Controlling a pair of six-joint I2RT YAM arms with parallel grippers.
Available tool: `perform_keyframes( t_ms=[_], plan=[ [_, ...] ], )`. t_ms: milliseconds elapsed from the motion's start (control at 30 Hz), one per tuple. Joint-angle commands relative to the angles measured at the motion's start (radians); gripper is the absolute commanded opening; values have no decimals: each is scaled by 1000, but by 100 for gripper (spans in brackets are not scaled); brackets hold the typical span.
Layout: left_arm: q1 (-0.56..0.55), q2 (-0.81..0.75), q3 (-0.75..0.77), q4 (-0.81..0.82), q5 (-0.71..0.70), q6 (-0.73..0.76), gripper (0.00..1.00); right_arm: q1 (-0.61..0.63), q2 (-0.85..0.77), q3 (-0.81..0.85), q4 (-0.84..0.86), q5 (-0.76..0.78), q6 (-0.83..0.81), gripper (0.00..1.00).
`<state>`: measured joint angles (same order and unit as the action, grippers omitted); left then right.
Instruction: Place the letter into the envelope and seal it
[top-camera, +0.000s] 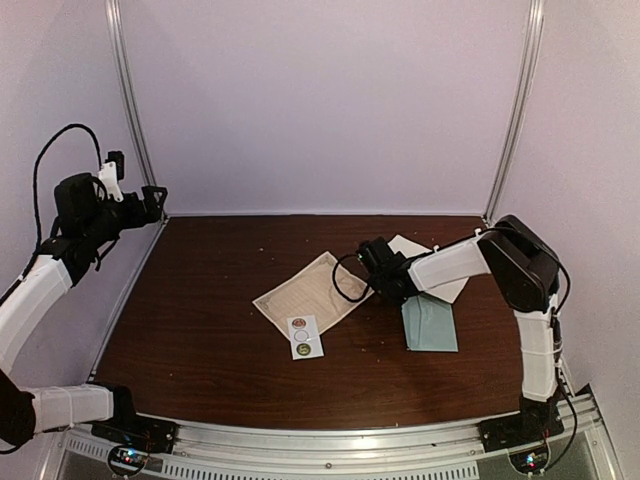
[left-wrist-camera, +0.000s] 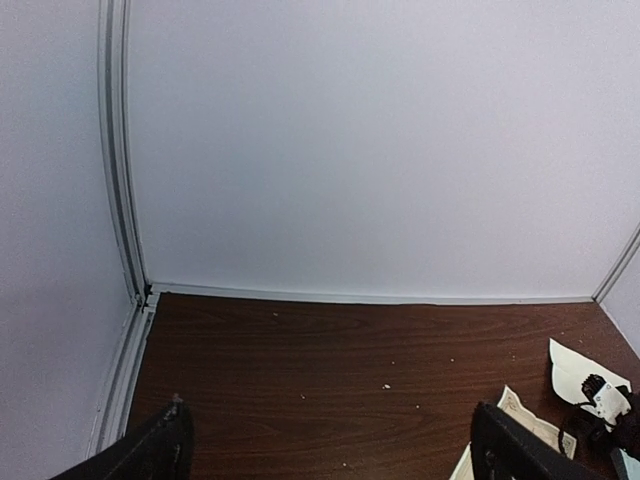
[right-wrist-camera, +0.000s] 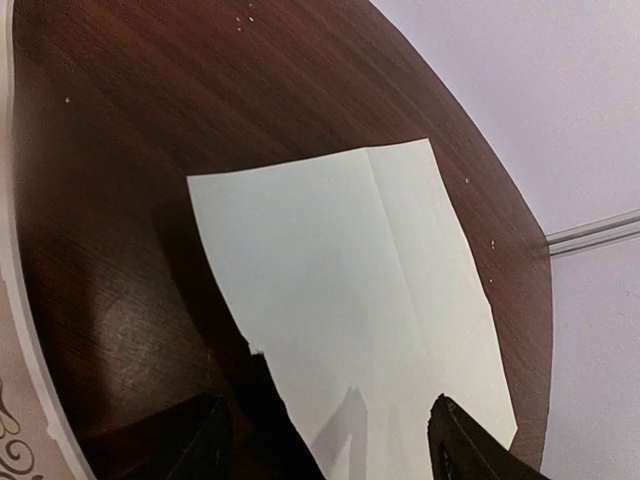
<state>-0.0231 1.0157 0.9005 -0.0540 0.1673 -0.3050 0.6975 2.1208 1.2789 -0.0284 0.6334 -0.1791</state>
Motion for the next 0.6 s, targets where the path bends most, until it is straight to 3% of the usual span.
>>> perform_keyframes(
  t_ms=[0,200,433,567],
  plan=[
    [8,4,0,38,19,-1,98,-23,30,27,22,22,-26,67],
    [8,10,-2,38,22,-2,98,-46,48,60,11,-17,-35,53],
    [8,15,-2,38,21,-2,98,-59,48,68,13,-36,-40,16],
    [8,18,-2,38,20,-2,97,-58,30,53,26,-31,-40,2]
  ],
)
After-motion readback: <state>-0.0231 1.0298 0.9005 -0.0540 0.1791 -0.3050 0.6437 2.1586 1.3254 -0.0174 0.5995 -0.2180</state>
